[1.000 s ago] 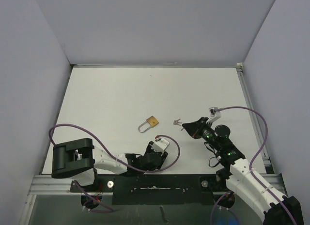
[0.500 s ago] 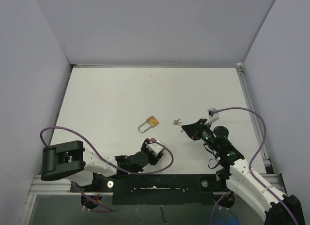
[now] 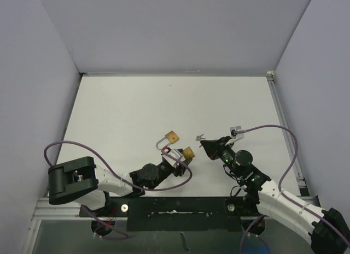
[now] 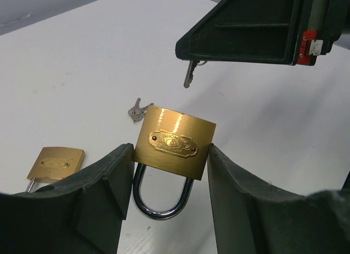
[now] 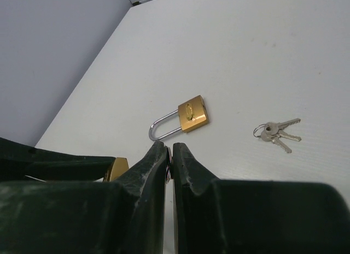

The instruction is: Unlock with the key

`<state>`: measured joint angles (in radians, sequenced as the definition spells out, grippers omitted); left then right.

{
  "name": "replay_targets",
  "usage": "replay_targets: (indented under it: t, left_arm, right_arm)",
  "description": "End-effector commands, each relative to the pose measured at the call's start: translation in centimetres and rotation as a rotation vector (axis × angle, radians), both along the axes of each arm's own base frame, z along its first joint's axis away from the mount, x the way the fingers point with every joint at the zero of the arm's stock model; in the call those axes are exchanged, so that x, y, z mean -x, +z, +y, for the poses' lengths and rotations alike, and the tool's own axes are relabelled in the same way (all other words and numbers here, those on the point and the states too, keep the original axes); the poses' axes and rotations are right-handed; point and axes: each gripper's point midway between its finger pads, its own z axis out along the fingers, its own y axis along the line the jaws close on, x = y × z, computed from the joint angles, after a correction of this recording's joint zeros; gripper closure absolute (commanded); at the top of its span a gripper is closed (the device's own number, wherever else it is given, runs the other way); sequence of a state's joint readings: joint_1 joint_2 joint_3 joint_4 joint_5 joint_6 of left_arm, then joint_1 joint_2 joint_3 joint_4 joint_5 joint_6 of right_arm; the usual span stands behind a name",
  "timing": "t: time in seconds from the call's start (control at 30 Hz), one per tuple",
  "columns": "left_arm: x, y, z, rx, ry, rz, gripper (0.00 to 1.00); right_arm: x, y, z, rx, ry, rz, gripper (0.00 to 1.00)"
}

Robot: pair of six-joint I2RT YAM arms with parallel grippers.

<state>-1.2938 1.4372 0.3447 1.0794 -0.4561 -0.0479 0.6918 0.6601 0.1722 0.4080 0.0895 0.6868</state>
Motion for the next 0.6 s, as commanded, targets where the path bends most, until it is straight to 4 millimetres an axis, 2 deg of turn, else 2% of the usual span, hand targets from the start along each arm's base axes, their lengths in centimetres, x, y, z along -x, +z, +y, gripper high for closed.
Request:
replay_targets:
  t: [0.0,0.27,0.4,0.57]
  left_arm:
    - [0.2,5.0,-0.2,0.197,-0.037,-0.107,1.0]
    - [1.0,6.4,1.2,0.306,-0.055,-0.244,1.0]
    - [0.6,5.7,0.5,0.294,-0.048,-0.241,1.0]
    - [0.3,6.9,-0.1,0.317,-0.04,-0.263,1.0]
  right_arm:
    - [-1.2,3.7,-0.7,-0.079,-0.094,-0.125,1.0]
    - [-0.4,5.3,-1.0,-0.218,-0.12,-0.129,1.0]
    - [-0.3,5.4,-1.0,-0.233,-0.13,-0.129,1.0]
    - [0.0,5.4,-0.6,-0.253,-0.122,-0.136,1.0]
